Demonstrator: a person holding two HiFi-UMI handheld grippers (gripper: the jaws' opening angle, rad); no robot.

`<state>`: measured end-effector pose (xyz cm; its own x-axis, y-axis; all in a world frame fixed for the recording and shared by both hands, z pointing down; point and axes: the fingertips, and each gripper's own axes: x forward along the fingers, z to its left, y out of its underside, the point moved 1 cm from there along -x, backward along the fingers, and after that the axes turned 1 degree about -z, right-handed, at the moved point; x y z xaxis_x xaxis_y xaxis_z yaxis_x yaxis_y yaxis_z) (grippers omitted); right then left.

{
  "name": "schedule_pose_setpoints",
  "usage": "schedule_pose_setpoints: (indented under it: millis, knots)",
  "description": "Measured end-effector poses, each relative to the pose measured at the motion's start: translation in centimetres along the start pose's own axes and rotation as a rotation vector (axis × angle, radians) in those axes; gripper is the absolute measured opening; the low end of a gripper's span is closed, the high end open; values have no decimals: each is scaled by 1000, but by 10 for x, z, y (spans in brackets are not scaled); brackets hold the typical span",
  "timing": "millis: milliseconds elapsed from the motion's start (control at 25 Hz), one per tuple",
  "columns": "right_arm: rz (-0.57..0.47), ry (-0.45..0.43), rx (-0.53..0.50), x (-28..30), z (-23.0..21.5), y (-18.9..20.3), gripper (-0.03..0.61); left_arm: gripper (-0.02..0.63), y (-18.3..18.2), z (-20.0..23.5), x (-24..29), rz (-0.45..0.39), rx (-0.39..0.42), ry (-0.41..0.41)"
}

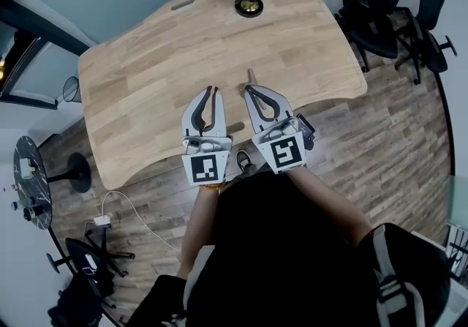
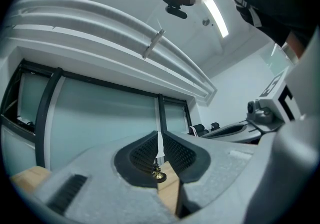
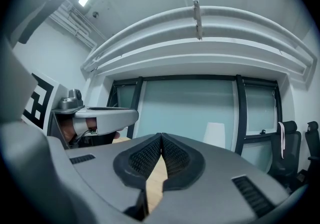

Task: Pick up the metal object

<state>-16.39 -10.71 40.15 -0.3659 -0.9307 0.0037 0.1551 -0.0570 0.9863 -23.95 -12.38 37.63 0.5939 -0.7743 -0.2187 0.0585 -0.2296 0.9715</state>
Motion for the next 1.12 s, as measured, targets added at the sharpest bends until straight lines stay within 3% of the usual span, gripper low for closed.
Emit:
schedule_pose_setpoints:
  millis: [440, 1120]
  knots:
    - [59, -49, 3, 9, 22, 33, 3, 31, 44, 9, -16, 76, -26, 2]
    - [150, -39, 75, 9, 21, 76, 3, 23, 64, 7, -20, 129, -39, 24]
